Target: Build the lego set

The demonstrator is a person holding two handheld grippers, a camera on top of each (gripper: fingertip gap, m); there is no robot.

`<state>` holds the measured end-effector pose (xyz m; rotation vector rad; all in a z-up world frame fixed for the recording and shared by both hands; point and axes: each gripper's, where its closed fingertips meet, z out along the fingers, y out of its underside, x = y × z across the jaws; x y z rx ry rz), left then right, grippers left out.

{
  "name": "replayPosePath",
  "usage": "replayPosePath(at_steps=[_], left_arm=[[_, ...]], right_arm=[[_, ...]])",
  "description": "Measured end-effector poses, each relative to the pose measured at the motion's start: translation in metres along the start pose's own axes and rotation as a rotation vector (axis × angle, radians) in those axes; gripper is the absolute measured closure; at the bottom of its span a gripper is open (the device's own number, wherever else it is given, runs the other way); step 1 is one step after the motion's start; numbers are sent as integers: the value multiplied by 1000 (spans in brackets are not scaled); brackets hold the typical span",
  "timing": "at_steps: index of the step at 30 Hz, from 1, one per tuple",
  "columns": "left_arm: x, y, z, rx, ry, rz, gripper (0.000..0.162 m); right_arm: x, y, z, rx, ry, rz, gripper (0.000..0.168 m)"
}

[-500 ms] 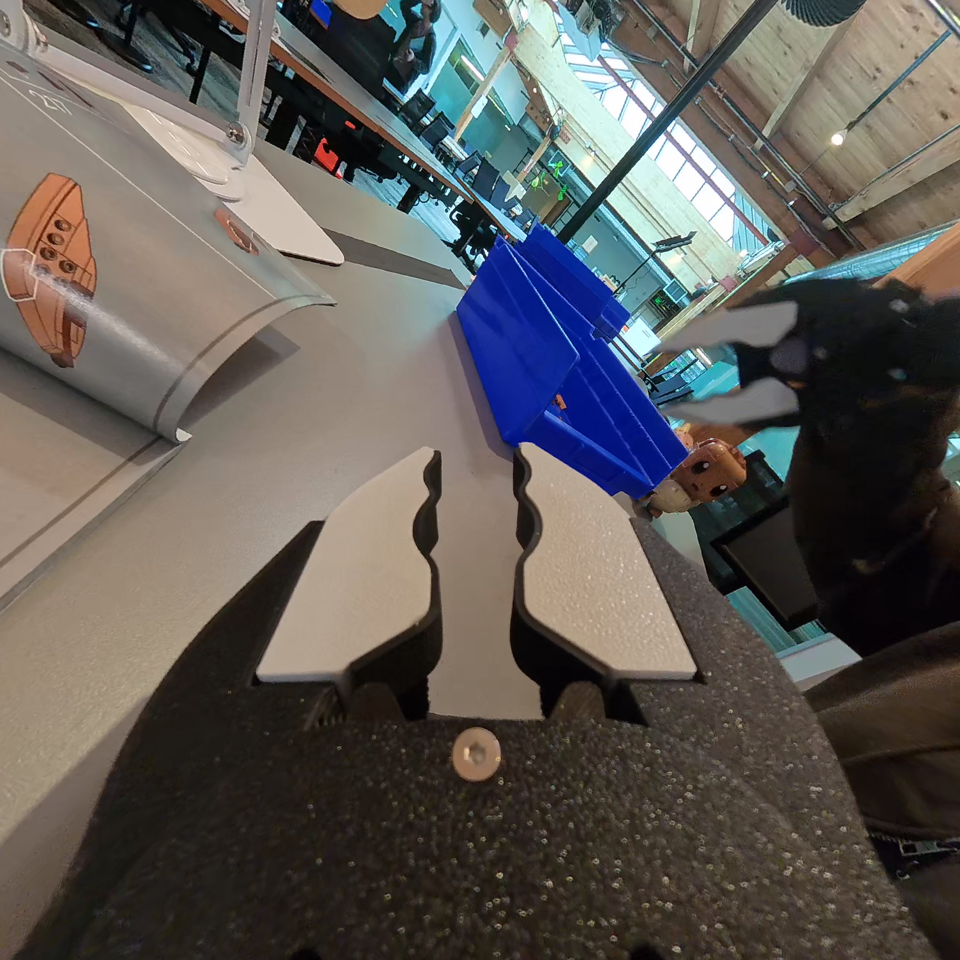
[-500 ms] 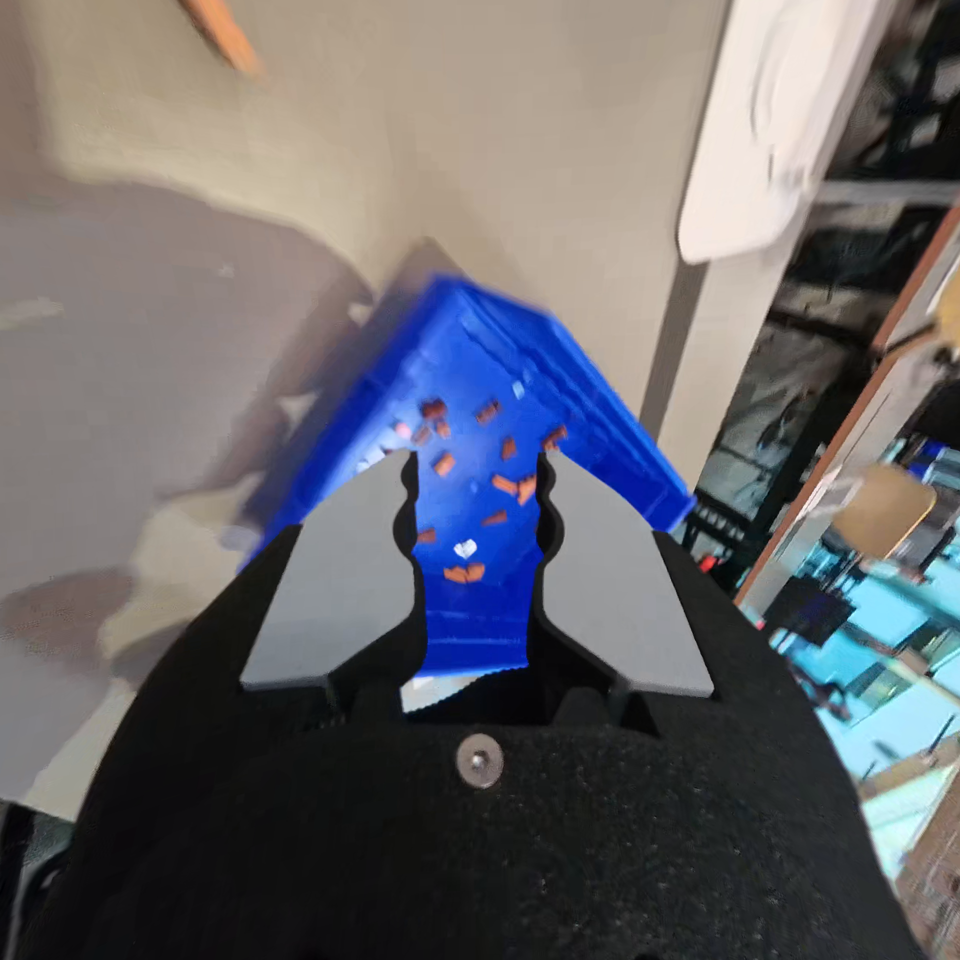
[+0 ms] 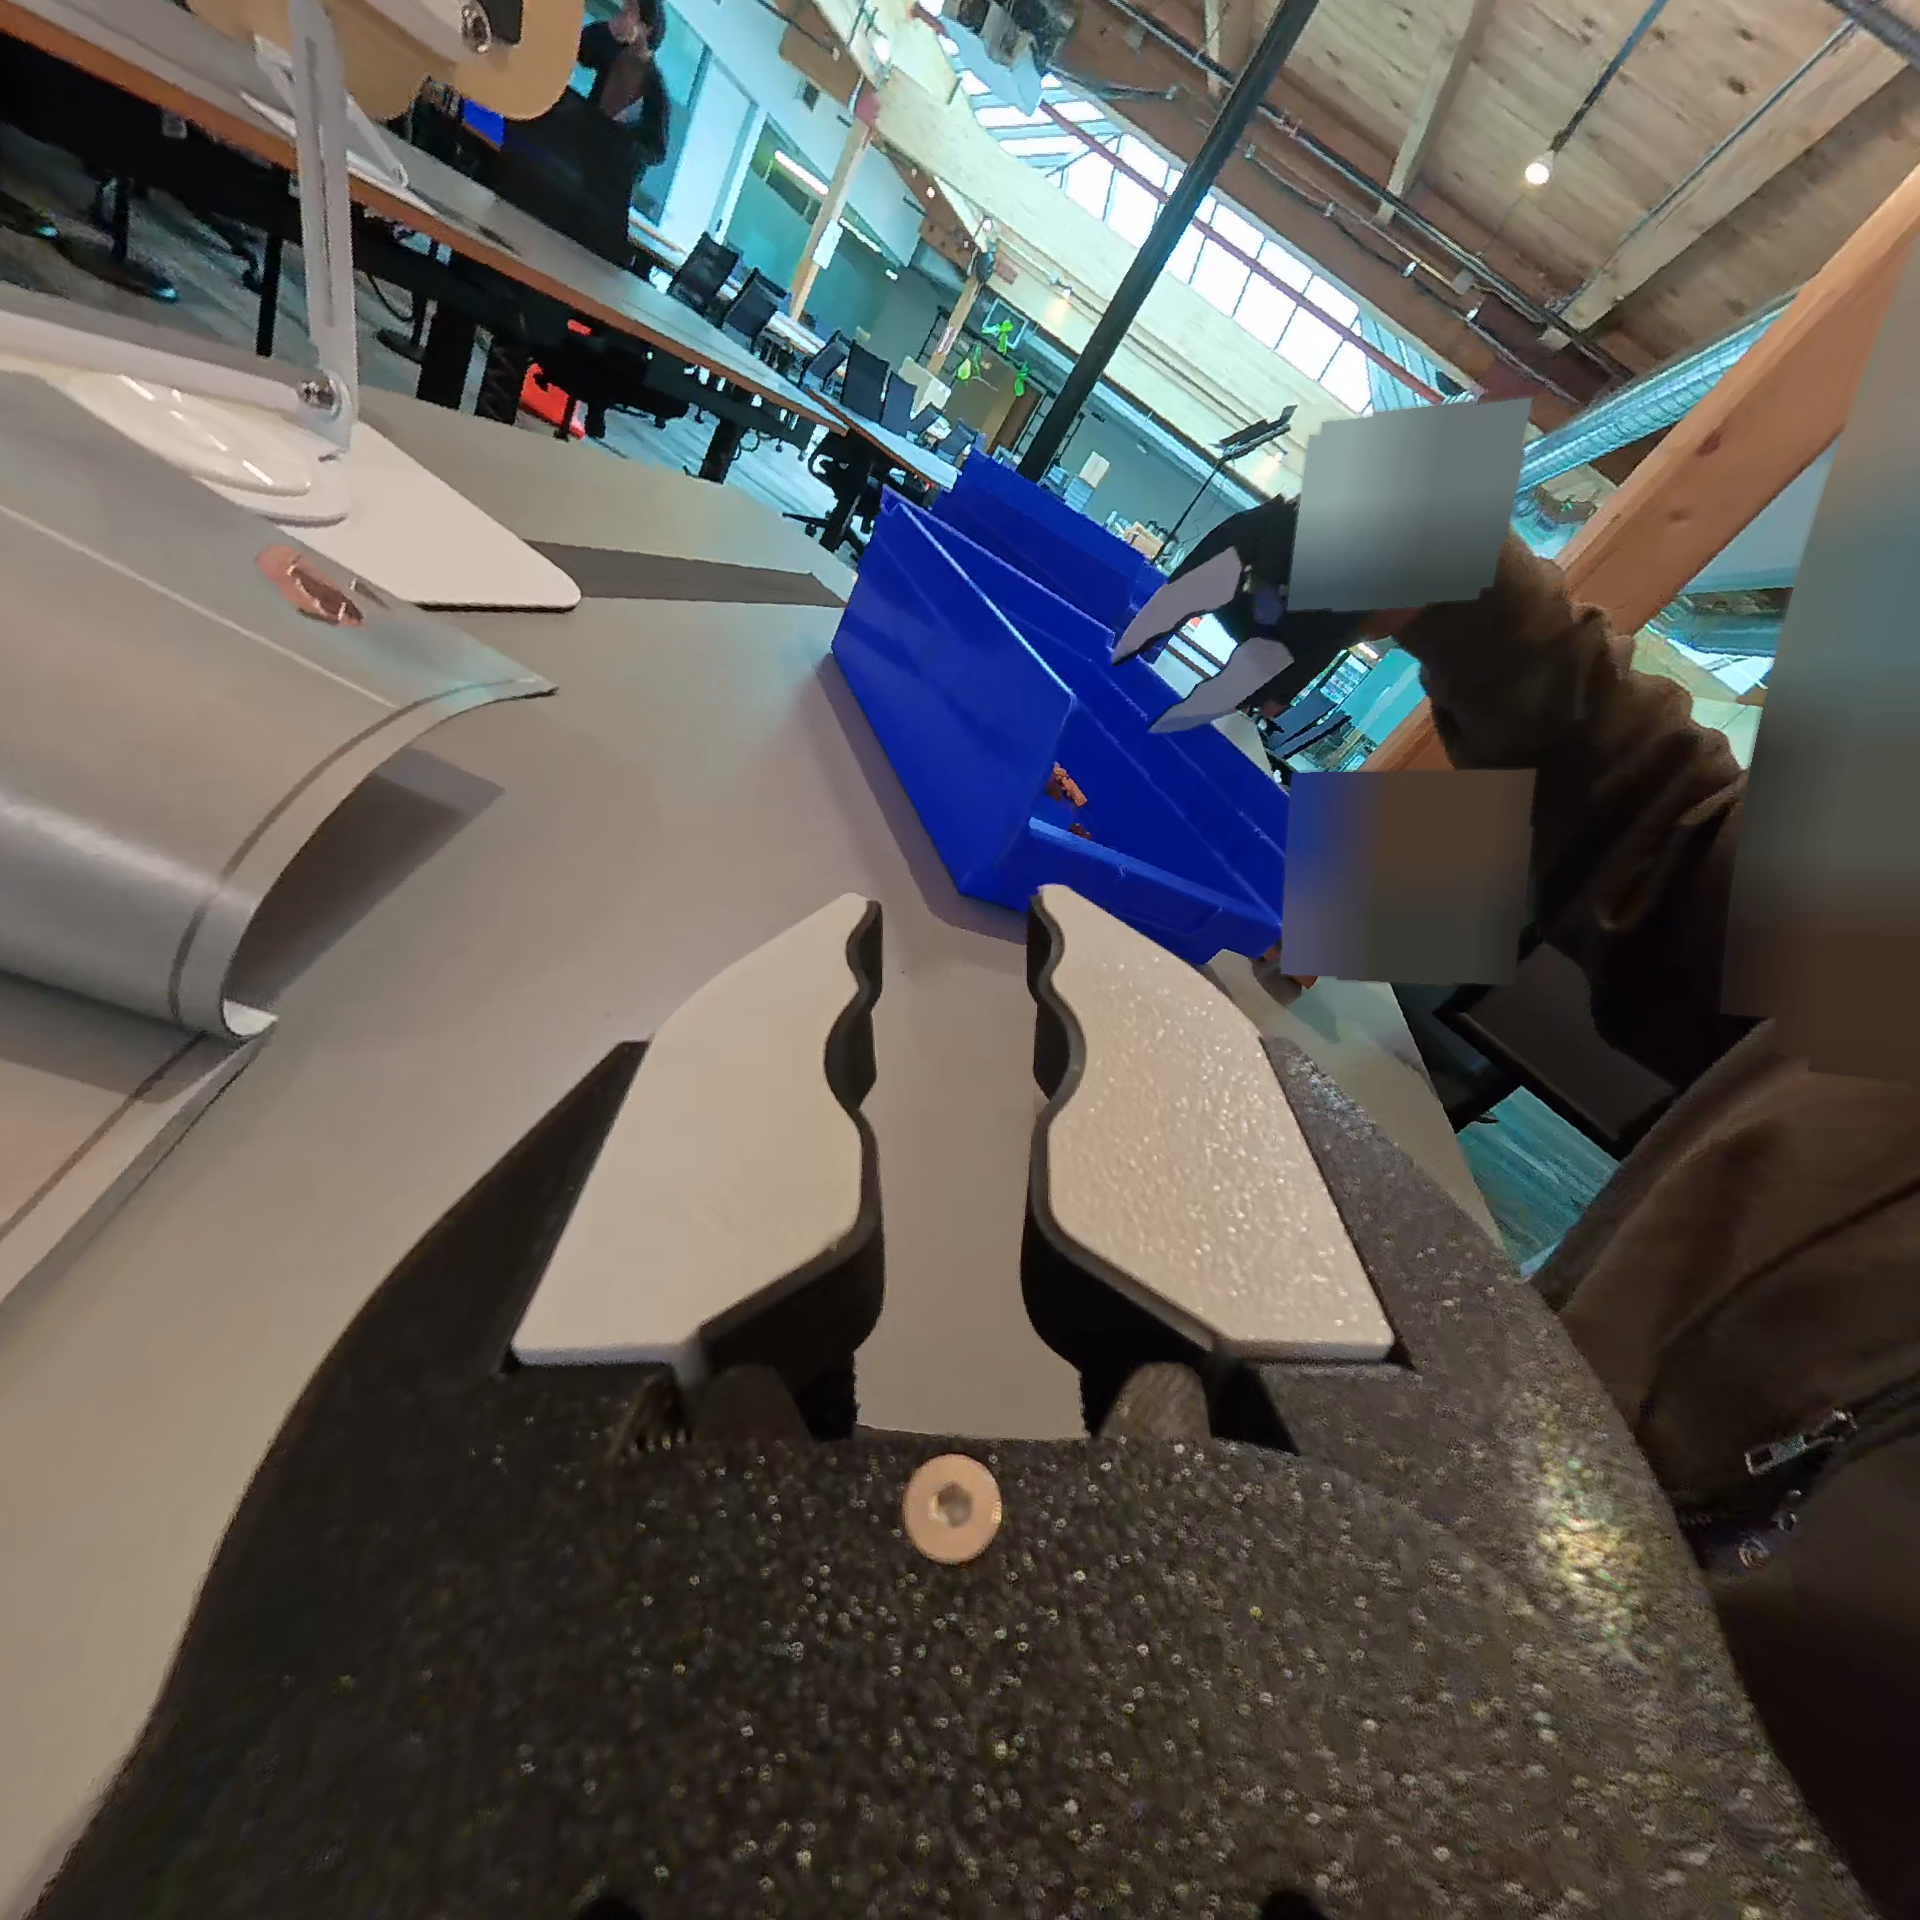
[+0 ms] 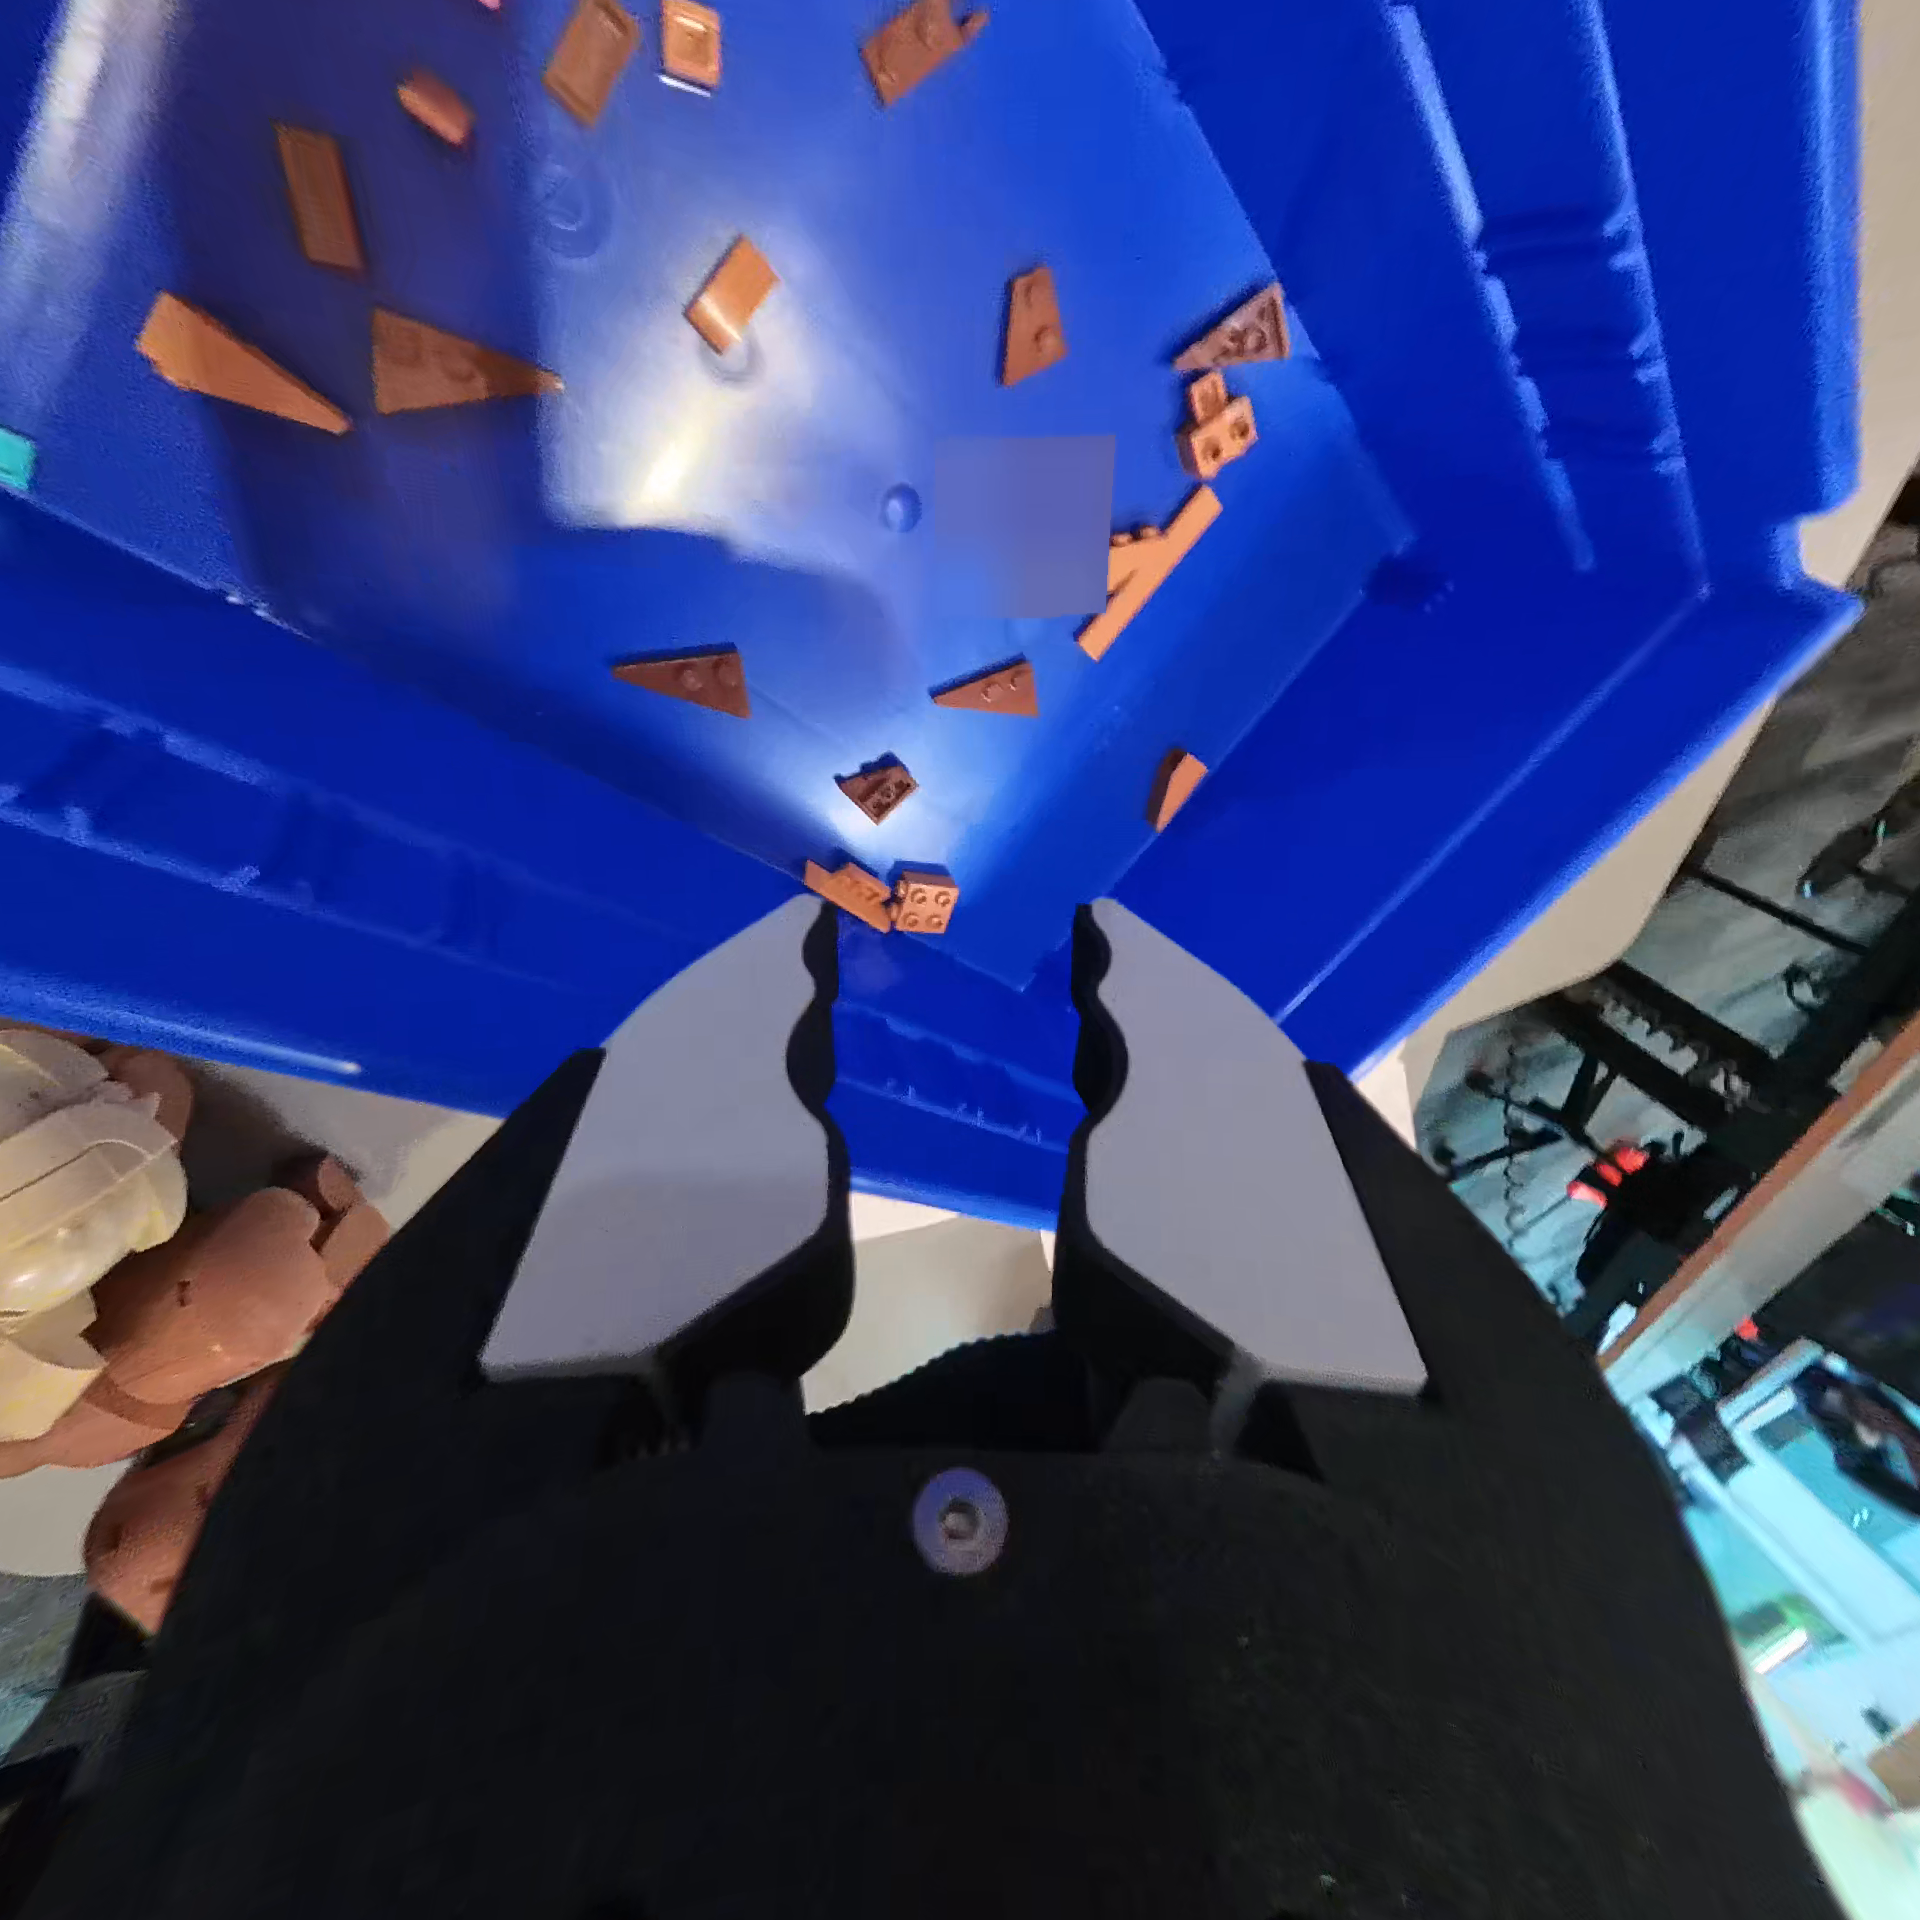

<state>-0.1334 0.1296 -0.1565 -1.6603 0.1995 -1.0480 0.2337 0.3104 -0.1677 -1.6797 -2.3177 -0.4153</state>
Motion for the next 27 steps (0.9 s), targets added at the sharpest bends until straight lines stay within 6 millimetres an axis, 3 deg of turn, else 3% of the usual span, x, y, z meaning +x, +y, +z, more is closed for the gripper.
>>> replayPosePath(at_steps=[8, 15, 21, 25, 27], left_arm=[[0, -7, 2, 49, 10, 36, 135], [-2, -8, 2, 59, -8, 45, 135], [2, -3, 5, 27, -14, 86, 136], [3, -1, 6, 12, -12, 96, 136], [4, 0, 6, 8, -15, 99, 136]], right_arm=[[-4, -22, 14, 146, -95, -54, 126], [-31, -81, 30, 217, -327, 168, 132], [-38, -85, 60, 91, -348, 243, 134], [-41, -87, 67, 73, -364, 274, 135], [-40, -89, 66, 69, -361, 280, 144]])
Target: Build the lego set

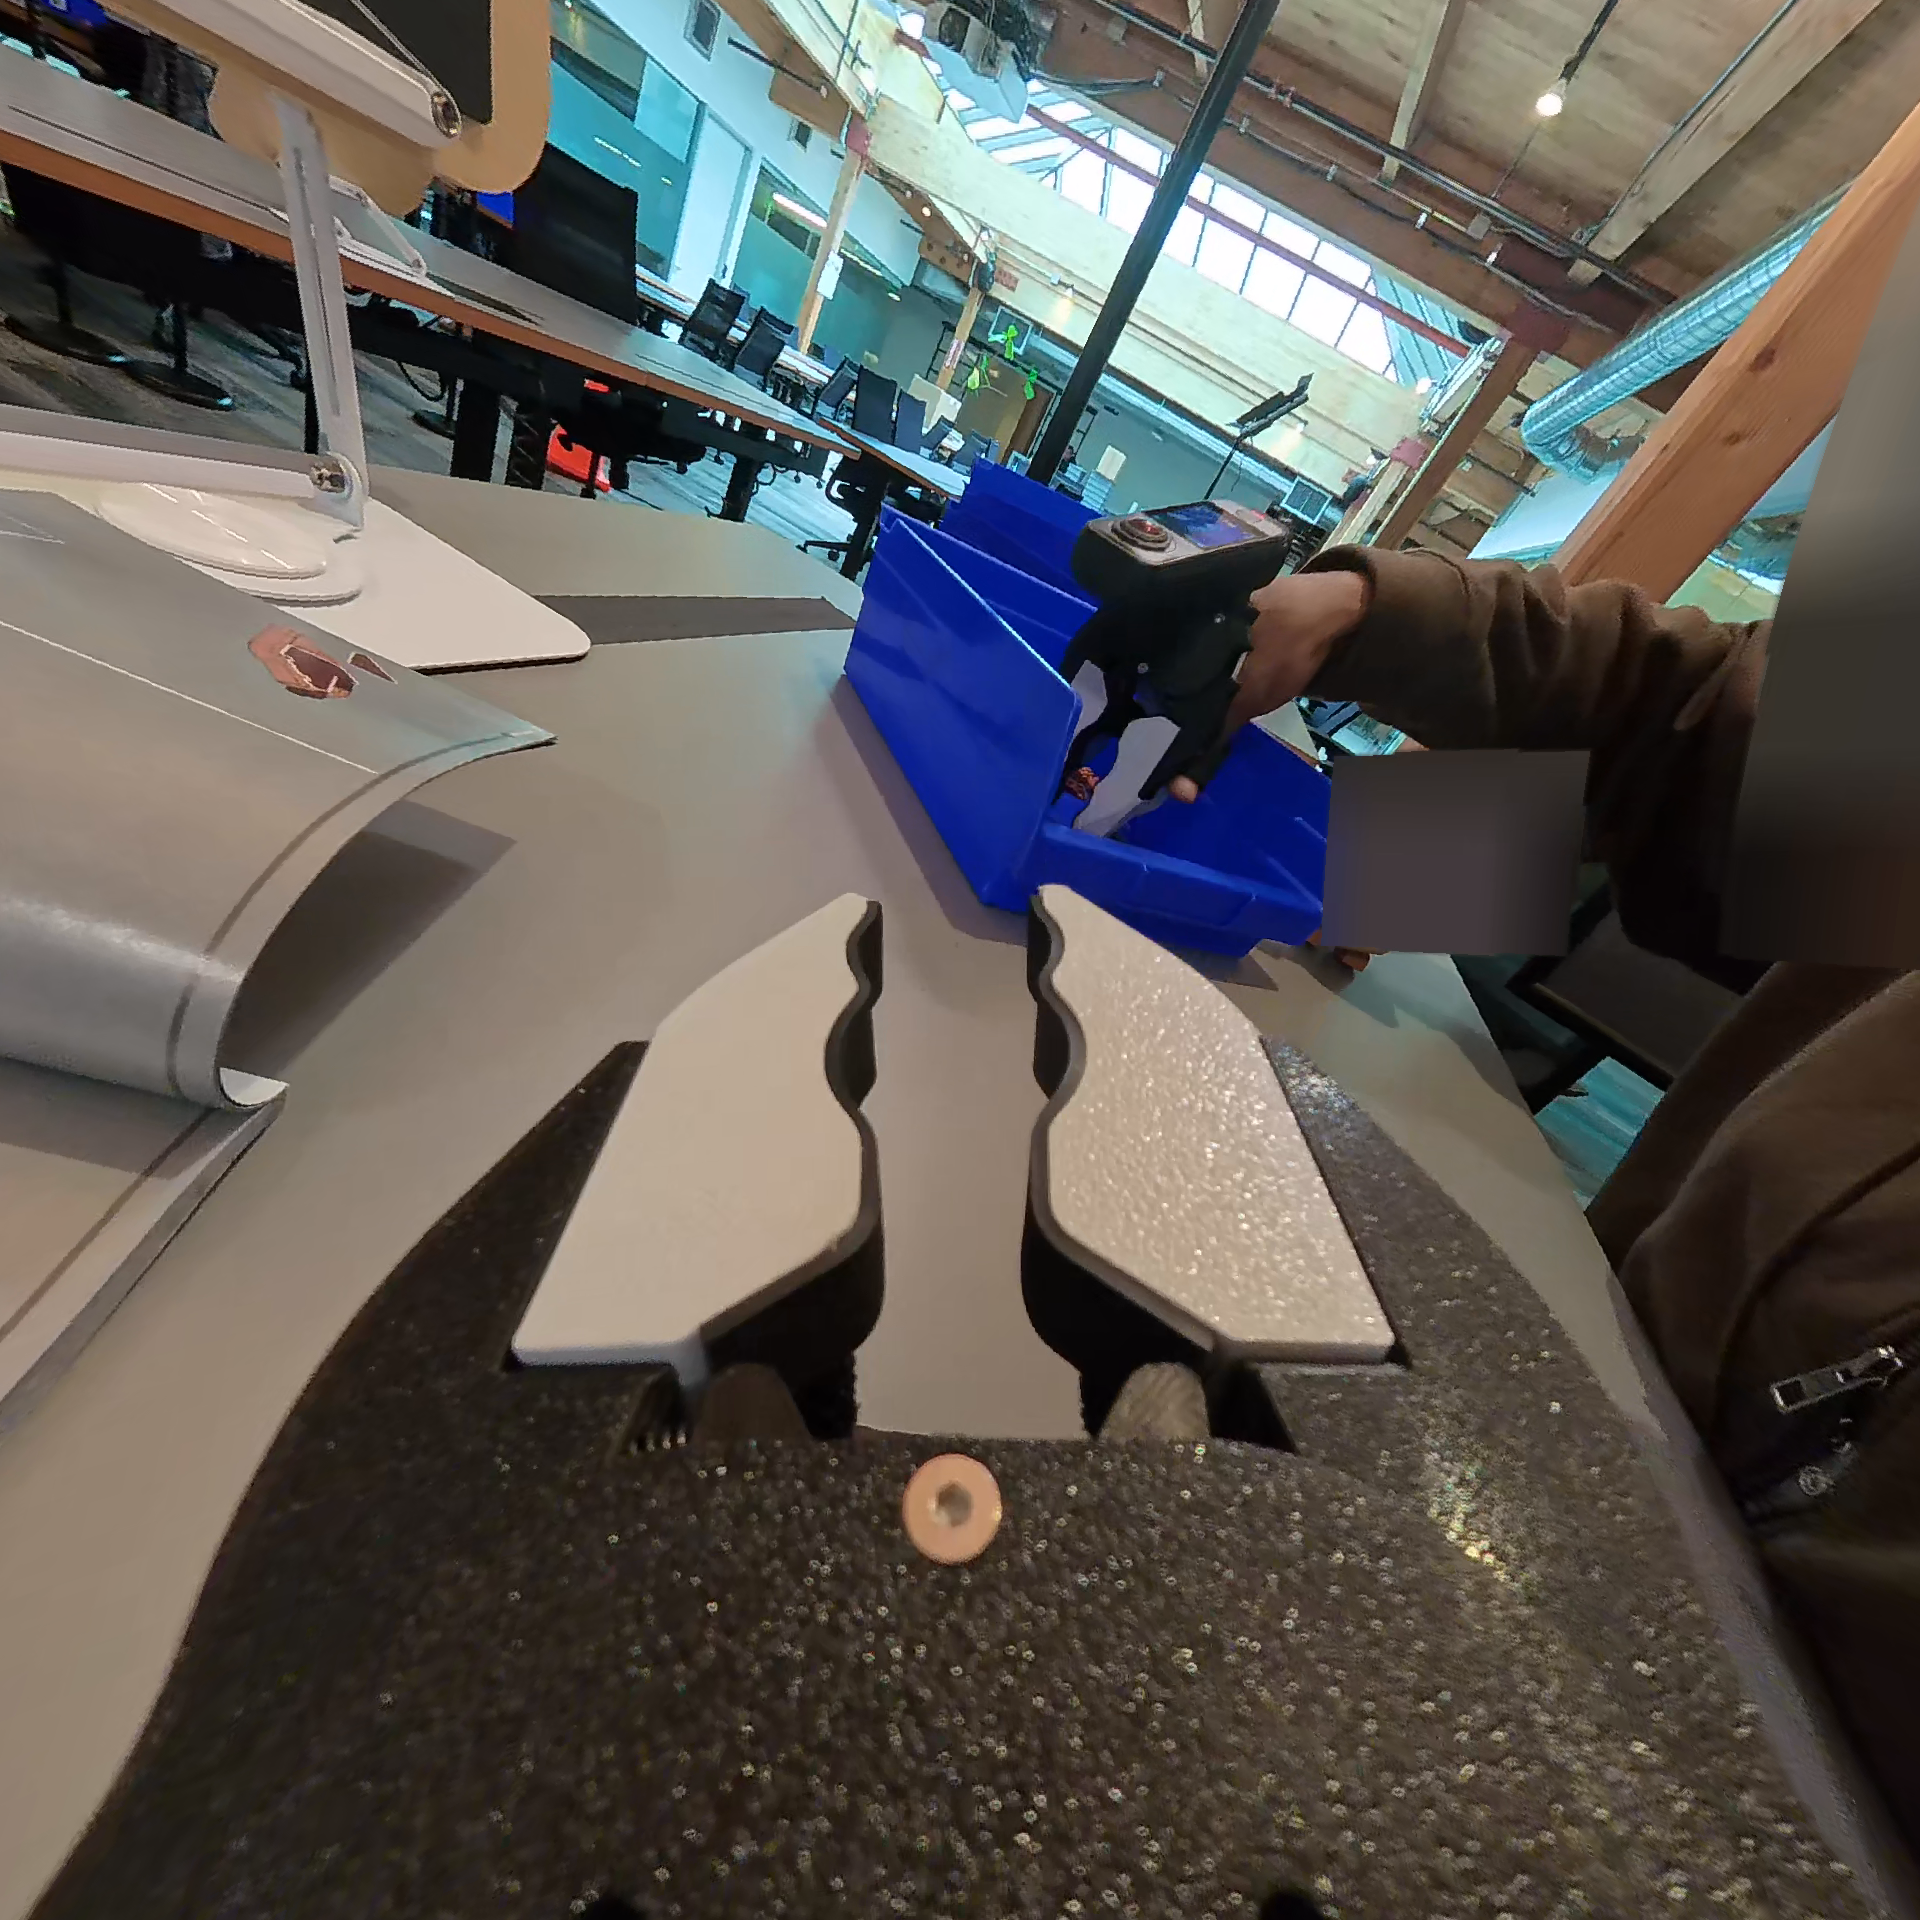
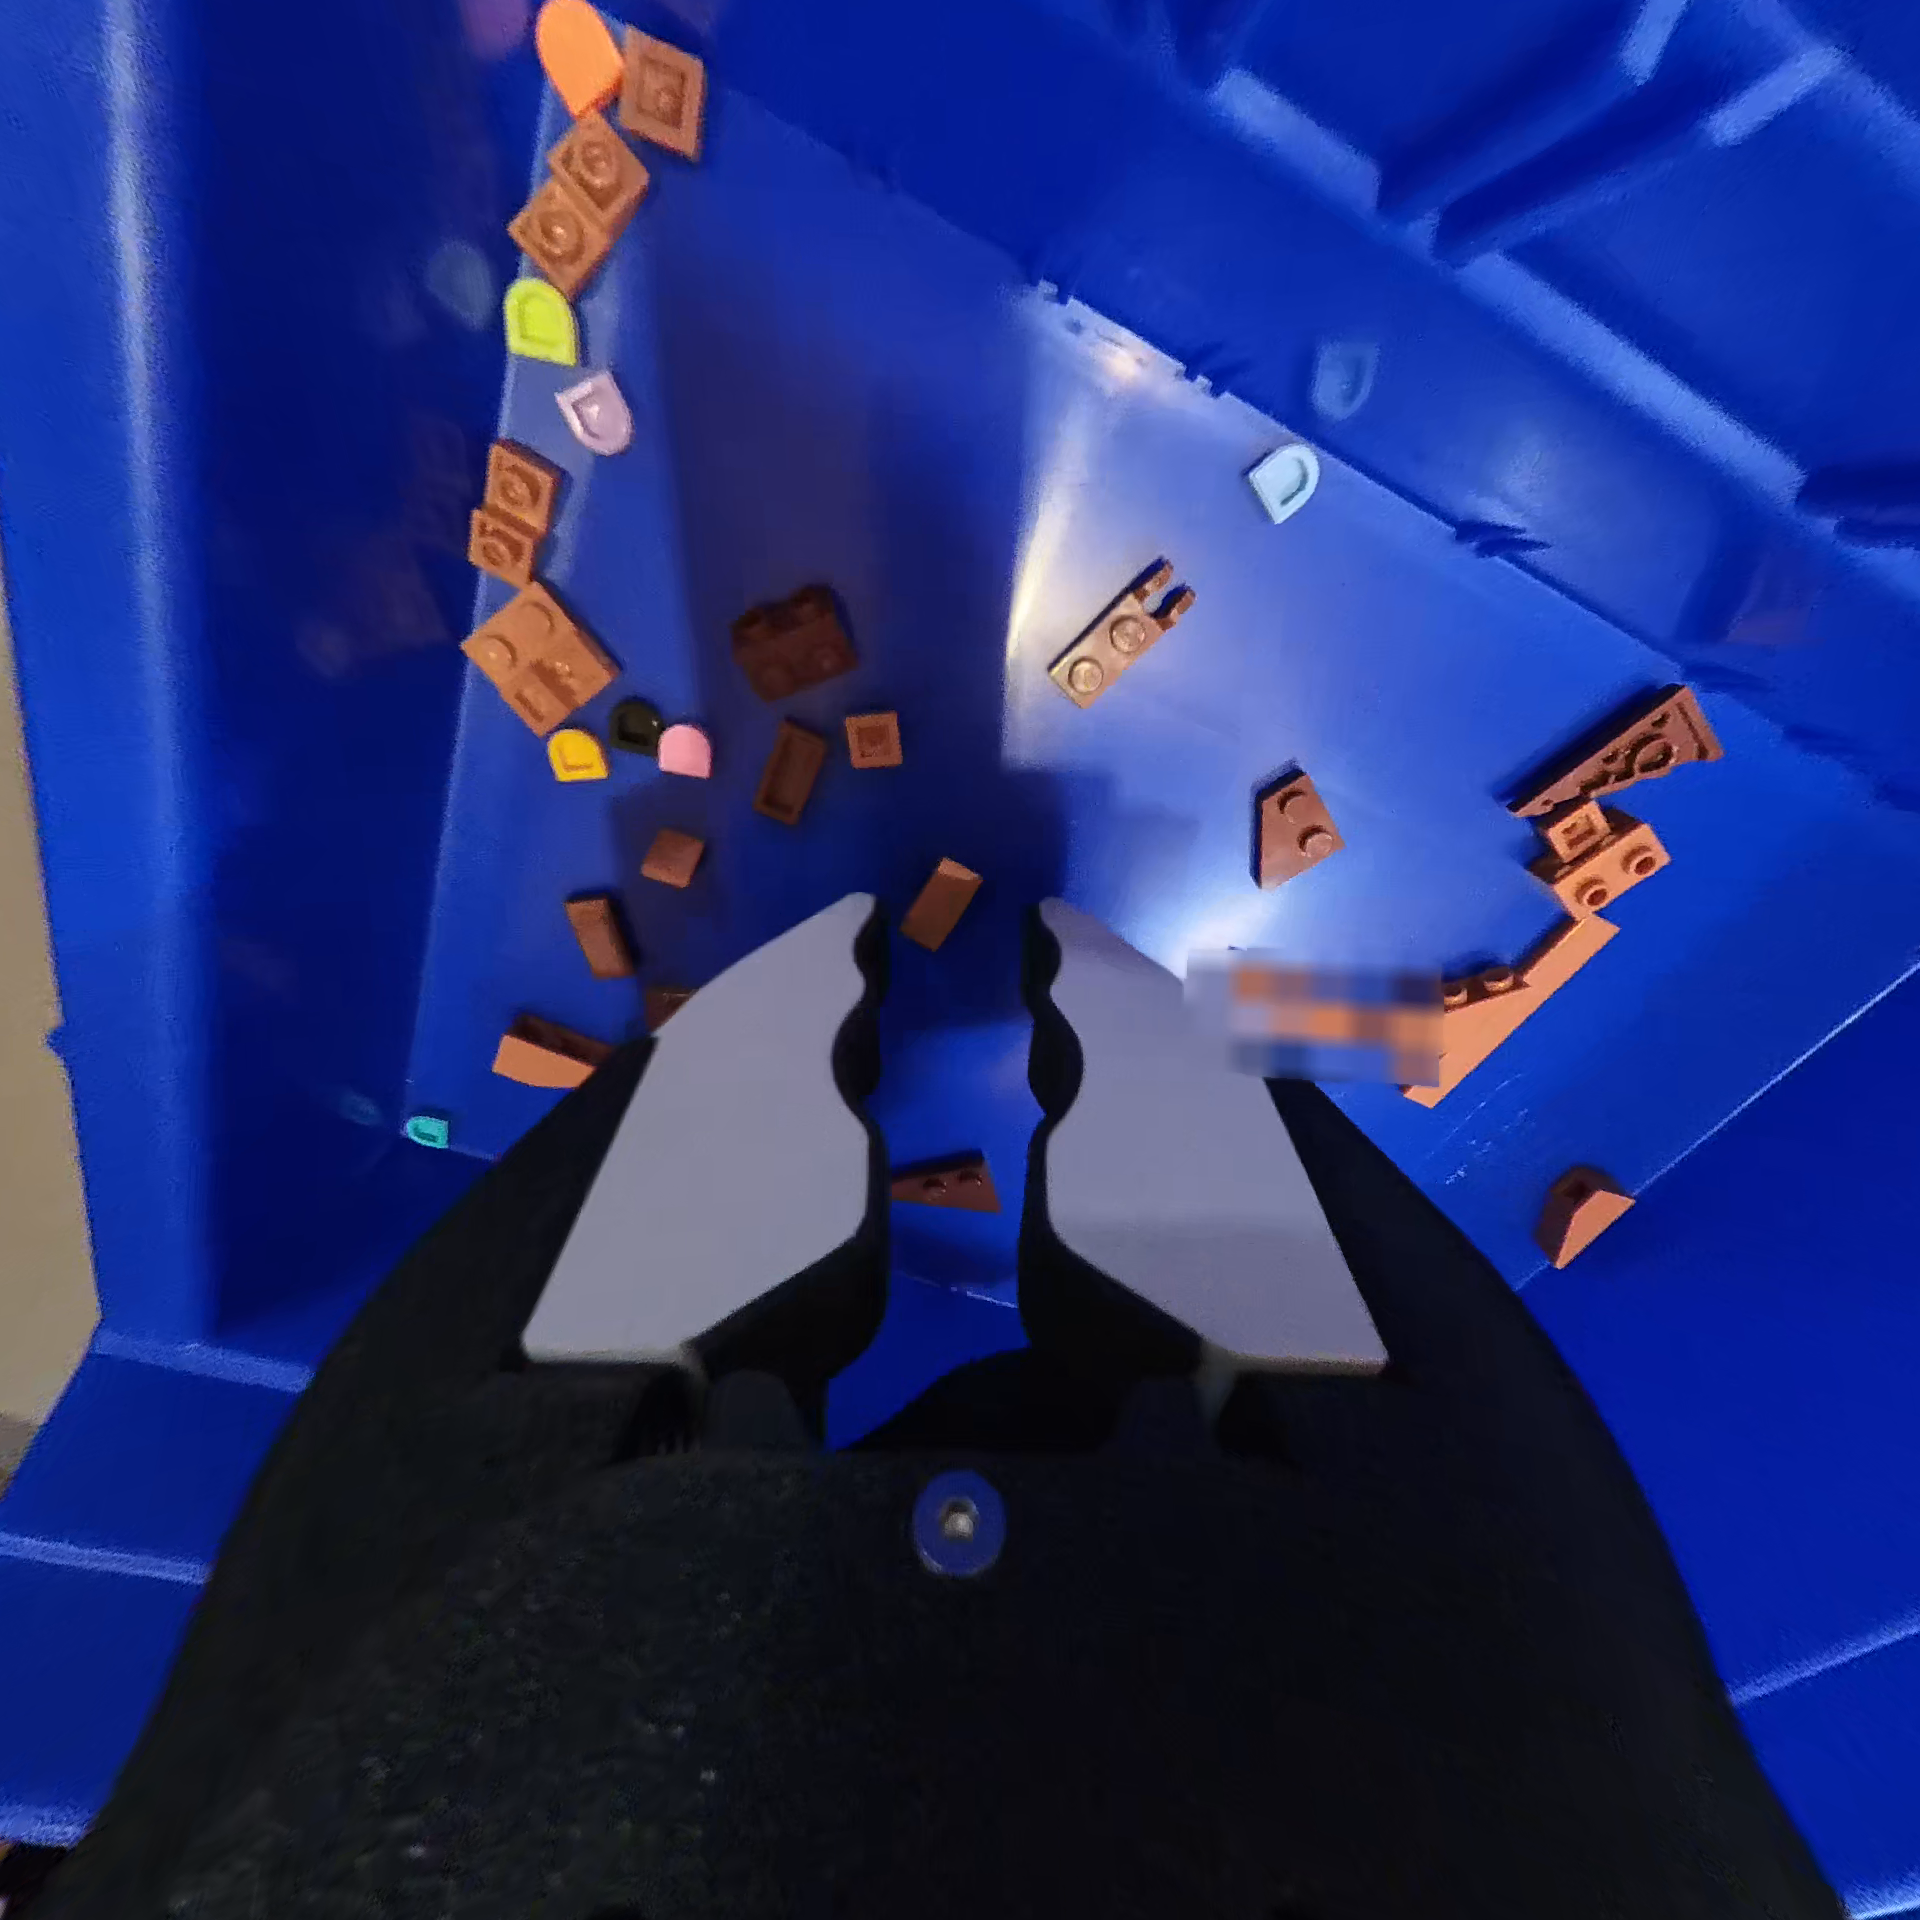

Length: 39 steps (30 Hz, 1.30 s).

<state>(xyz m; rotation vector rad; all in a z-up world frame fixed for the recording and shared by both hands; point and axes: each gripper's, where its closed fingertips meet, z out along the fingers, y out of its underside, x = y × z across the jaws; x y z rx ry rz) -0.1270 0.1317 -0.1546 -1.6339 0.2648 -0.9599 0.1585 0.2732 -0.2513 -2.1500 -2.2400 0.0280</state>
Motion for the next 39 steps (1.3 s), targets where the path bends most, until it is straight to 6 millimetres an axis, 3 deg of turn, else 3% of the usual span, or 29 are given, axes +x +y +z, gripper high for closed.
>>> replayPosePath(at_steps=[2, 9, 12, 16, 20, 23, 26, 29, 32, 35, 39], left_arm=[[1, 1, 0, -4, -5, 6, 136], [7, 6, 3, -25, -12, 25, 136], [9, 7, 4, -29, -10, 27, 136], [13, 8, 3, -20, -9, 25, 136], [17, 8, 4, -9, -15, 5, 136], [28, 9, 6, 4, 25, -43, 136], [30, 5, 5, 35, 45, -89, 136], [19, -1, -1, 69, 17, -136, 136], [8, -6, -6, 77, -3, -211, 136], [1, 1, -4, 31, -34, -252, 136], [5, 7, 0, -11, -35, -210, 136]], right_arm=[[-5, -2, 1, -6, -21, -3, 159], [-9, -4, -3, -46, 36, -33, 160], [-15, -19, -26, 9, 78, -21, 160], [-38, -67, -77, 175, 138, -15, 160], [-86, -143, -115, 422, 158, -15, 160], [-124, -205, -129, 664, 170, -17, 160], [-135, -251, -126, 884, 195, 59, 160], [-123, -274, -107, 1002, 184, 200, 160], [-113, -276, -74, 949, 185, 262, 160], [-112, -278, -63, 967, 140, 320, 160], [-120, -281, -62, 1039, -2, 401, 160]])
